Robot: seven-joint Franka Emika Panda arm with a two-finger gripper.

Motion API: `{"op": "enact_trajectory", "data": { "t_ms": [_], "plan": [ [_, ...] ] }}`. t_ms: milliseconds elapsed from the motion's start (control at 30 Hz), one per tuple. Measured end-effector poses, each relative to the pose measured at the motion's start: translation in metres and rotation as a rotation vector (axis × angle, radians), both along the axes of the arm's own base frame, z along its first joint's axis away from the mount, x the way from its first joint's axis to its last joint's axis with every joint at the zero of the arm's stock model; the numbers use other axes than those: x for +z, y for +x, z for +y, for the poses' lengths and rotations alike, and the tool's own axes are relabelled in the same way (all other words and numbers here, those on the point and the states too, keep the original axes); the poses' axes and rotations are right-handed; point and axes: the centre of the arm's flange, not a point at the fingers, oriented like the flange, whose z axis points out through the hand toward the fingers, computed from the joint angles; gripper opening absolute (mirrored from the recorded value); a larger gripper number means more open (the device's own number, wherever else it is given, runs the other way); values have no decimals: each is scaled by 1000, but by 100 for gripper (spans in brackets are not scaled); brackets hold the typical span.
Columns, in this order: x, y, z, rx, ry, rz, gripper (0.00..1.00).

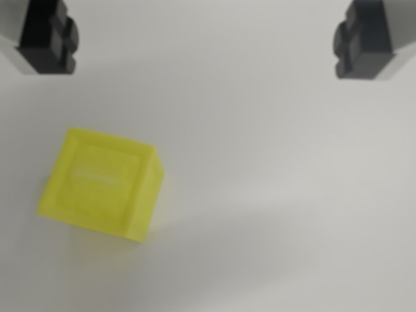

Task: Pick yellow cube

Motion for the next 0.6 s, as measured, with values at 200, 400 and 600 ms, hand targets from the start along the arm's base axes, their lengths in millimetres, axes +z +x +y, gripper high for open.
{"op": "enact_trajectory", "data": {
  "t_ms": [200, 400, 600],
  "plan": [
    [-10, -1, -8, -28, 0, -2, 100],
    [-20, -2, -15, -57, 0, -5, 100],
    [-30, -3, -23, -85, 1, -8, 100]
  ]
}}
